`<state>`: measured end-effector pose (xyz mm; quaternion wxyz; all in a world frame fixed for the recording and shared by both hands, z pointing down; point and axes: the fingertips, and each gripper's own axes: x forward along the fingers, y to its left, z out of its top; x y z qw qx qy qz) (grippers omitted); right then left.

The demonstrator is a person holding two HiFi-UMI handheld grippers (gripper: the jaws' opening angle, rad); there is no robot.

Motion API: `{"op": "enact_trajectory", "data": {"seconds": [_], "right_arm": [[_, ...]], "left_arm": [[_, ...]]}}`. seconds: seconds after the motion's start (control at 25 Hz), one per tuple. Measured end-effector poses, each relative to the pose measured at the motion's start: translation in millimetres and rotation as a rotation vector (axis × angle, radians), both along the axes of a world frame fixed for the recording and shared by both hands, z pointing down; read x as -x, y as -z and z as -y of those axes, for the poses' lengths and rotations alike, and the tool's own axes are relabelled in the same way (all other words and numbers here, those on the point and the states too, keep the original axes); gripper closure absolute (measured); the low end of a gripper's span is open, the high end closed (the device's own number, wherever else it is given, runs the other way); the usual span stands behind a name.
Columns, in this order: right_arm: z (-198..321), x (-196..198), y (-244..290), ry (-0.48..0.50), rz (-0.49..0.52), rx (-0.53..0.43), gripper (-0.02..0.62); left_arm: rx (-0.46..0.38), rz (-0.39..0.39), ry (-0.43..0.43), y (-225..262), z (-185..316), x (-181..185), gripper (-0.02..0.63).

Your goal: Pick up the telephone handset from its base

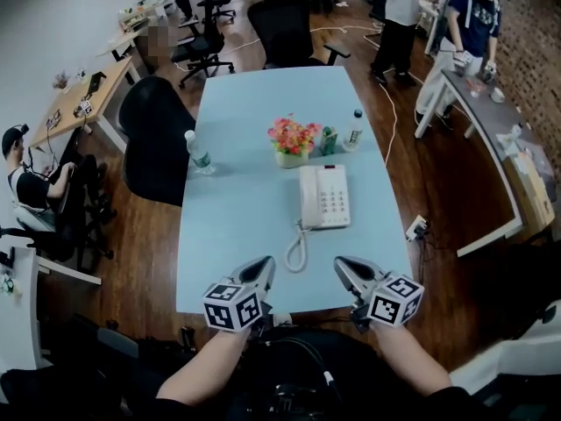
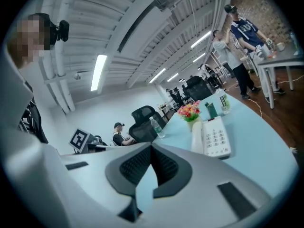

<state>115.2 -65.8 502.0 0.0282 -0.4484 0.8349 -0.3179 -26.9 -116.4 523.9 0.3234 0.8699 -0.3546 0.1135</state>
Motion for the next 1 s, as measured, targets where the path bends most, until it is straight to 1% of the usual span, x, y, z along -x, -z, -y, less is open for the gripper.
{"op": "enact_trajectory", "data": {"seconds": [0.2, 0.32, 0.48, 0.6, 0.68, 0.84, 0.88, 0.96, 1.0], "right_arm": [[41, 7, -3, -0.034, -0.061, 0.019, 0.580], [67, 8, -7, -0.070, -0.080, 0.024, 0.580], [98, 2, -22, -0.103, -0.087, 0.063, 0.580], [123, -7, -38, -0.124, -0.116, 0.085, 0.580], [143, -11, -42, -0.139, -0.149, 0.098, 0.580], [177, -21, -57, -0.167, -0.243, 0.132, 0.578], [186, -24, -62, -0.171, -0.268, 0.136, 0.575], [206, -28, -74, -0.172, -0.323, 0.144, 0.509], [217, -29, -81, -0.170, -0.352, 0.150, 0.499]], "left_arm": [[0.012, -0.028, -0.003, -10, 39, 16, 0.606], [0.020, -0.030, -0.009, -16, 58, 27, 0.606], [0.030, -0.027, 0.006, -20, 78, 41, 0.606], [0.024, -0.022, 0.018, -23, 90, 45, 0.606], [0.018, -0.019, 0.041, -26, 99, 49, 0.606], [0.029, -0.034, 0.126, -29, 104, 60, 0.606], [0.030, -0.037, 0.142, -29, 104, 62, 0.606], [0.033, -0.035, 0.167, -32, 103, 67, 0.606], [0.038, -0.034, 0.178, -35, 102, 70, 0.606]]}}
